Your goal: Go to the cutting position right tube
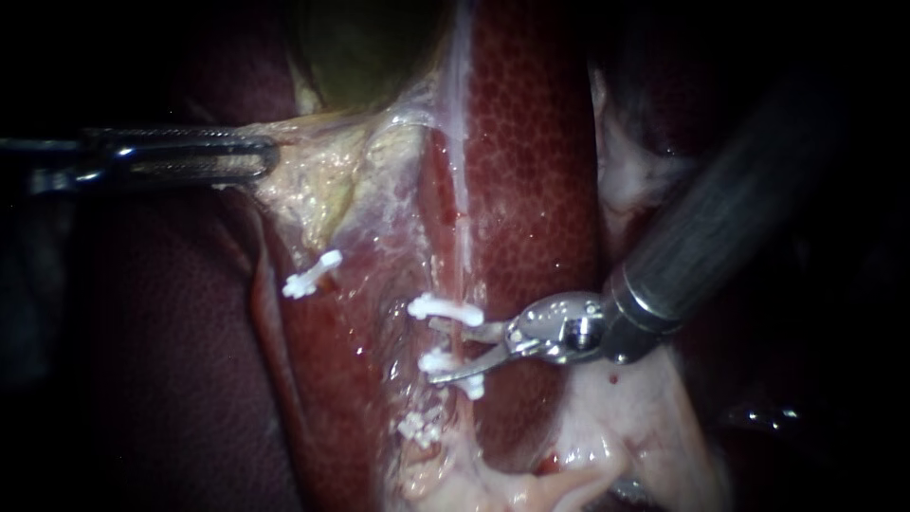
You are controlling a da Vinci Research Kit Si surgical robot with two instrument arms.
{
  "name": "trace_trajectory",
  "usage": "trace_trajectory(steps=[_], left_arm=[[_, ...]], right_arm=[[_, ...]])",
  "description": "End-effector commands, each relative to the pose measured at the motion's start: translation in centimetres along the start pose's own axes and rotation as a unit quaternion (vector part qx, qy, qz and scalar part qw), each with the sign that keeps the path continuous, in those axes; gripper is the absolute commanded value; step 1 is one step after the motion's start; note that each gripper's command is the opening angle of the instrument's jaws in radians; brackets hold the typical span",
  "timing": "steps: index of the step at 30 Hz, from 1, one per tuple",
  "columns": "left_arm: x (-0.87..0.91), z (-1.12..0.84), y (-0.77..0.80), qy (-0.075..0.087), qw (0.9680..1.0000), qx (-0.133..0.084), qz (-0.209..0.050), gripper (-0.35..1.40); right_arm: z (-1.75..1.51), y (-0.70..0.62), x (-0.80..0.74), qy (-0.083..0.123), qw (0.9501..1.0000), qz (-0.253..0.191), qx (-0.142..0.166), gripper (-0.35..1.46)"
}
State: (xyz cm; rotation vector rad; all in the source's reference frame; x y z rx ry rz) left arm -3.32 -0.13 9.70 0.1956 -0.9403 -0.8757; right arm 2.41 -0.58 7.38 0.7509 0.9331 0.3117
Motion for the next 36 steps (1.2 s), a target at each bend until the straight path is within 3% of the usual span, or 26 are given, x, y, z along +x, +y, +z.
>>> trace_trajectory(steps=[1, 12, 36], left_arm=[[0.0, 0.01, 0.0, 0.0, 1.0, 0.0, 0.0, -0.15], [0.02, 0.03, -0.02, 0.0, 1.0, 0.001, 0.0, -0.15], [0.03, 0.04, -0.02, 0.0, 1.0, 0.002, 0.001, -0.15]], right_arm=[[0.02, 0.0, 0.0, 0.001, 1.0, 0.0, 0.002, 1.28], [0.2, 0.04, 0.09, 0.022, 0.999, 0.033, 0.023, 1.25], [0.26, 0.06, 0.09, 0.025, 0.9971, 0.067, 0.025, 1.23]])
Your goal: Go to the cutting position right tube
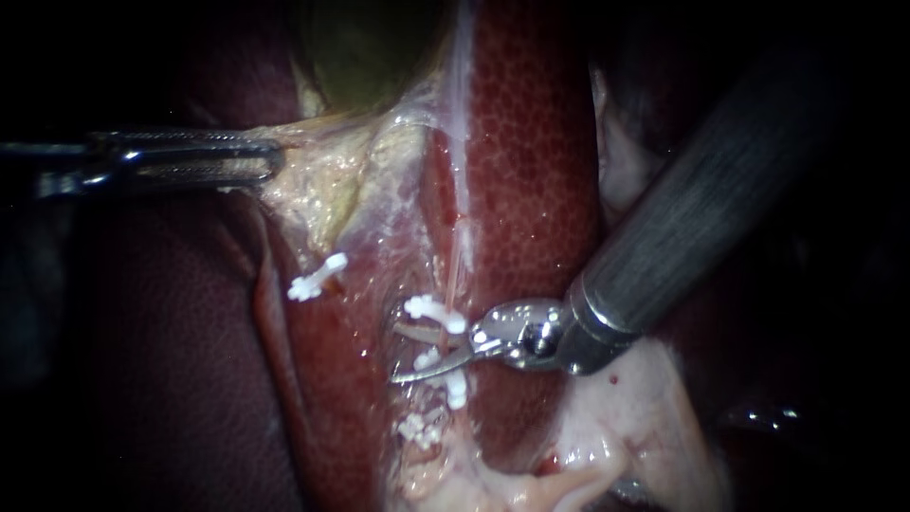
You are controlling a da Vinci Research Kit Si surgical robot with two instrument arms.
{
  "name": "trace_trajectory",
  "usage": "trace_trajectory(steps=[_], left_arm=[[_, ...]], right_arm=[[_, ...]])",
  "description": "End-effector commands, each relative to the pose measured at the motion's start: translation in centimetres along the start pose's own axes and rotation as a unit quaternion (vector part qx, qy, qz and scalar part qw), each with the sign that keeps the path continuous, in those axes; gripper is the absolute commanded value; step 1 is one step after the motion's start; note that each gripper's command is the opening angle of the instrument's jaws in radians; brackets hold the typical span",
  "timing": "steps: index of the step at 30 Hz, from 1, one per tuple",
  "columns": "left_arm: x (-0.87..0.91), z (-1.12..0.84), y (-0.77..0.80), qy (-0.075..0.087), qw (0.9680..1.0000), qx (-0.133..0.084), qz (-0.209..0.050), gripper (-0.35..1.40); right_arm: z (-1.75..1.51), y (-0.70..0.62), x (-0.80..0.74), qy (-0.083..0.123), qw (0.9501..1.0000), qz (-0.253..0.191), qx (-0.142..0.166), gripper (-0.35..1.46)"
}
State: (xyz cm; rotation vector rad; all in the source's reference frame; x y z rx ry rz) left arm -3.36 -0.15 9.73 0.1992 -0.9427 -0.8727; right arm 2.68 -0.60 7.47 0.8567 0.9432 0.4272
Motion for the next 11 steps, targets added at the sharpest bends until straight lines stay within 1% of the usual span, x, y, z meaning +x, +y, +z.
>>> trace_trajectory(steps=[1, 11], left_arm=[[0.0, 0.0, 0.0, 0.0, 1.0, 0.0, 0.0, -0.15], [0.01, 0.0, 0.0, 0.0, 1.0, 0.0, 0.0, -0.15]], right_arm=[[0.01, 0.0, -0.01, 0.0, 1.0, 0.003, 0.0, 1.23], [0.02, 0.0, -0.03, -0.002, 1.0, 0.003, 0.003, 1.23]])
